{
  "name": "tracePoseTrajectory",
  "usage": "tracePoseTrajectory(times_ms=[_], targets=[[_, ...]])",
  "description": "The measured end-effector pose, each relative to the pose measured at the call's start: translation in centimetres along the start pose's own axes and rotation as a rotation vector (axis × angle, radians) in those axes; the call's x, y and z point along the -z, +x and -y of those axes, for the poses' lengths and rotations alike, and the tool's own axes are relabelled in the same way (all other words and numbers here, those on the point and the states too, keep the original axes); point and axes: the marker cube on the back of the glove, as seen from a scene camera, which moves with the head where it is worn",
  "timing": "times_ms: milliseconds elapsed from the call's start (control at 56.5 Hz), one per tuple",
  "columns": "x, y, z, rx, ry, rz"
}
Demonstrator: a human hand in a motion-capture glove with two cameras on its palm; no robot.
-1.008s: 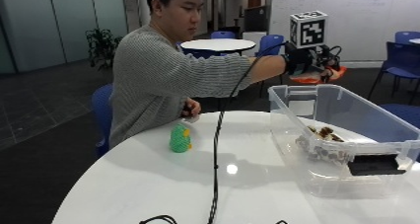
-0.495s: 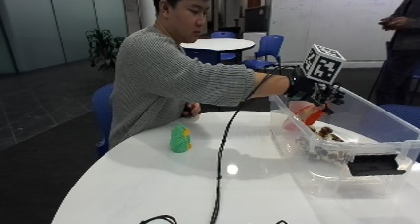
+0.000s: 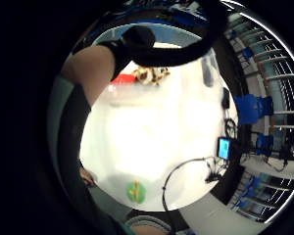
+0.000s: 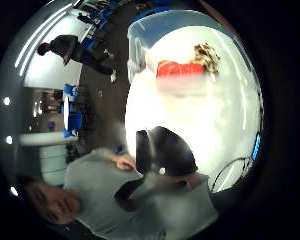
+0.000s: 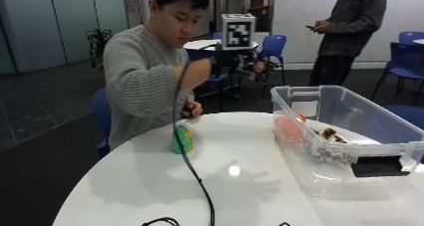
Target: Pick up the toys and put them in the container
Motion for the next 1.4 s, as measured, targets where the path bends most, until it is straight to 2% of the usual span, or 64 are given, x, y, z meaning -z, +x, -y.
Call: tracePoseTrajectory(times_ms=[35, 88, 142, 283, 336, 478, 566, 672, 796, 902, 1079, 1256, 1398], targets=[[0.0, 1.7, -2.8, 0.005, 0.01, -0.059], [-0.2, 0.3, -7.1, 0.089, 0.024, 0.128], [-1.3, 0.2, -10.8, 0.113, 0.019, 0.174], [-5.4, 1.5, -15.6, -0.053, 0.012, 0.094], [-7.0, 1.6, -17.1, -0.07, -0.003, 0.095], [-11.7, 1.1, -21.2, -0.08, -0.164, 0.109], [-15.2, 0.5, -22.9, -0.099, -0.28, 0.028], [-17.9, 0.5, -23.5, -0.132, -0.325, -0.025], [-19.6, 0.4, -23.0, -0.156, -0.286, -0.069], [-19.9, 0.4, -22.4, -0.174, -0.213, -0.088], [-19.7, -0.1, -22.1, -0.134, -0.21, -0.102], [-16.8, 0.3, -21.0, -0.068, -0.217, -0.086], [-9.2, 2.8, -17.7, -0.115, -0.114, -0.192]])
